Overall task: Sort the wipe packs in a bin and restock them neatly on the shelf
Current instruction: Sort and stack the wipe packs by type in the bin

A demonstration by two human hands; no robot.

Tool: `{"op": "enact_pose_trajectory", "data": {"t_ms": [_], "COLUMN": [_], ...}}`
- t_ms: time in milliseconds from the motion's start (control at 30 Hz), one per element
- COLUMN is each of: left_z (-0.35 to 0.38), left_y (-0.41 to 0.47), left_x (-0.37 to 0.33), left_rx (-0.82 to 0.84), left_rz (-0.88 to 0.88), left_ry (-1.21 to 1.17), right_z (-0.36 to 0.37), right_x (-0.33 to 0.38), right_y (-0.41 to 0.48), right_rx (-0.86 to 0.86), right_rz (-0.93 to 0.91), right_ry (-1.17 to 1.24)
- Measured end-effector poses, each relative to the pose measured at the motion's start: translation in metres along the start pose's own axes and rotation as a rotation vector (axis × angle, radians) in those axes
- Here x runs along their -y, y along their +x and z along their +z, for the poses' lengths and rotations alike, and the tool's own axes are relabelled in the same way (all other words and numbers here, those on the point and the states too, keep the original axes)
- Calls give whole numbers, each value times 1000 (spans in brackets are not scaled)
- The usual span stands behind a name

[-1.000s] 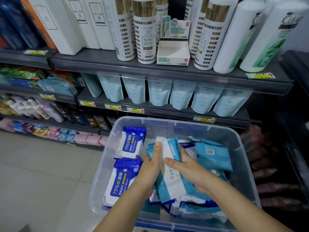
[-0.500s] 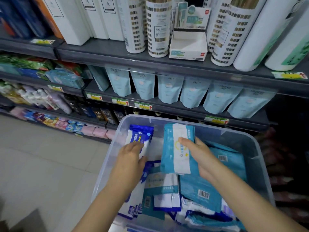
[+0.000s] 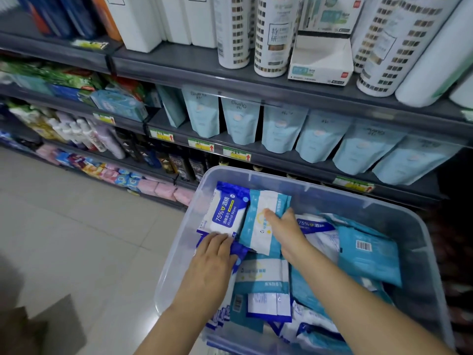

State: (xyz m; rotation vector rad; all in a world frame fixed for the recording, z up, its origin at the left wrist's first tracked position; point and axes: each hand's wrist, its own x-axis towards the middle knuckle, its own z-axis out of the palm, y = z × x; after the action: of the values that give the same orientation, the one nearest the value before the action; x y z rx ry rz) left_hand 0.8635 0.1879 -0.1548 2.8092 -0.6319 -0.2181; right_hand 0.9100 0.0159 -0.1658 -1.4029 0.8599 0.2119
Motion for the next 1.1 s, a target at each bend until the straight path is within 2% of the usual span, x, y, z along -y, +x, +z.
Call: {"op": "enact_pose_trajectory", "data": {"t_ms": [100, 200, 267, 400, 467, 567, 633, 700, 767, 933, 1100], "left_z": [-2, -7, -9, 0, 1, 2, -2, -7, -10, -7, -6], "left_y": [-1, 0, 0, 0, 0, -1, 0, 1, 0, 0, 0], "left_x": [0, -1, -4, 1, 1, 0, -1, -3, -5, -3, -2], "left_rx": [20, 32, 111, 81, 64, 4, 9, -30, 28, 58, 79], "left_rz": [-31, -8, -41, -48, -44, -47, -55, -16, -29, -40, -50], "left_ry": [-111, -27, -65, -91, -115, -153, -125, -56, -92, -115, -96], "right_z": [4, 9, 10, 1, -9, -29, -42, -50, -50, -38, -31], "right_x": [2, 3, 4, 15, 22, 24, 17, 3, -12, -23, -29], "right_y": [5, 5, 3, -8, -18, -39, -56, -69, -74, -75, -79], "right_rx": [-33, -72, -79, -40, -35, -72, -33, 29, 48, -11, -88], "right_rz": [42, 68, 77, 77, 21, -156, -218, -191, -155, -100, -149], "right_ry": [-31, -99, -131, -147, -164, -494, -767, -1039, -1186, -1170, -1146]}}
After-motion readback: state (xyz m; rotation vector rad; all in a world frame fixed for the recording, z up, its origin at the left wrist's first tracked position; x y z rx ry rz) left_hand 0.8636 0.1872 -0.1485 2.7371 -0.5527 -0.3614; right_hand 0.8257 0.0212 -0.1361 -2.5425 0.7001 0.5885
